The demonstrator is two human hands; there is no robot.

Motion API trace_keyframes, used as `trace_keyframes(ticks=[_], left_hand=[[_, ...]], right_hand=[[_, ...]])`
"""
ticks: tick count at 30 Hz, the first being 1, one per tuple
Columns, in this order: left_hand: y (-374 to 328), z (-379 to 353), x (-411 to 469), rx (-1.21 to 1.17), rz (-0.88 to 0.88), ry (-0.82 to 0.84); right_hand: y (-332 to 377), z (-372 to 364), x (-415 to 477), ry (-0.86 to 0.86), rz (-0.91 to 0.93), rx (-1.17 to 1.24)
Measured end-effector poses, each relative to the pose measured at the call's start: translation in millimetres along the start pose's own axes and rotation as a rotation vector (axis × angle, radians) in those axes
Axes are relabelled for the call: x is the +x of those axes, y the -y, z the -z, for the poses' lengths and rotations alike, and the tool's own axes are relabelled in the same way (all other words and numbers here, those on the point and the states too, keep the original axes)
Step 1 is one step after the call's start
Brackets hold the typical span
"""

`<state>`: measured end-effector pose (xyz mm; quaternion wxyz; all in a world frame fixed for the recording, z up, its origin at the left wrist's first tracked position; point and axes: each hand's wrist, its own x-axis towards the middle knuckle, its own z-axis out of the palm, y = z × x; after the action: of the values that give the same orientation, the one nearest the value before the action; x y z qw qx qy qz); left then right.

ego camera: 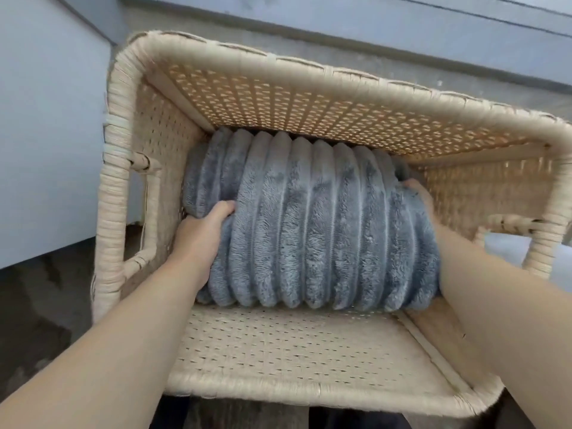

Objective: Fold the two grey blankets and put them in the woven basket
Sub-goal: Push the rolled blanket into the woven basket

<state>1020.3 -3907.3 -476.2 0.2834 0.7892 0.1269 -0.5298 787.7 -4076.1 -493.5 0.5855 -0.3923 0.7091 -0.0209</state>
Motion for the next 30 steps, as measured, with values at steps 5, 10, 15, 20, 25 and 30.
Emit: trace_keyframes(ticks=[5,10,15,20,25,30], left_hand=[[-12.5,5.8,-11.7,0.431,-0.283,-0.253],[-37.9,-7.2,-47.7,0.915,-0.805,-0.317],[-17.5,-36.4,-33.0,1.220,-0.792,-0.196],[33.5,-44.7,-3.4,1.322,-0.845,-0.229],[74.1,-56.8,40.2,1.214,-0.952,-0.288],[86.8,-65.8,96.1,1.143,-1.122,-0.366]], right_hand=[[31.7,8.9,-24.4,-0.010,-0.142,-0.049],[54.4,0.4,-80.3,-0.397,0.212,-0.825],[16.9,-42.0,-90.4,-0.216,0.599,-1.219],[-56.0,-39.1,-58.6,-0.194,0.581,-1.213],[-102.3,-53.9,-28.0,-0.280,0.678,-1.163],[-126.1,-72.9,19.8,-0.333,0.803,-1.129]])
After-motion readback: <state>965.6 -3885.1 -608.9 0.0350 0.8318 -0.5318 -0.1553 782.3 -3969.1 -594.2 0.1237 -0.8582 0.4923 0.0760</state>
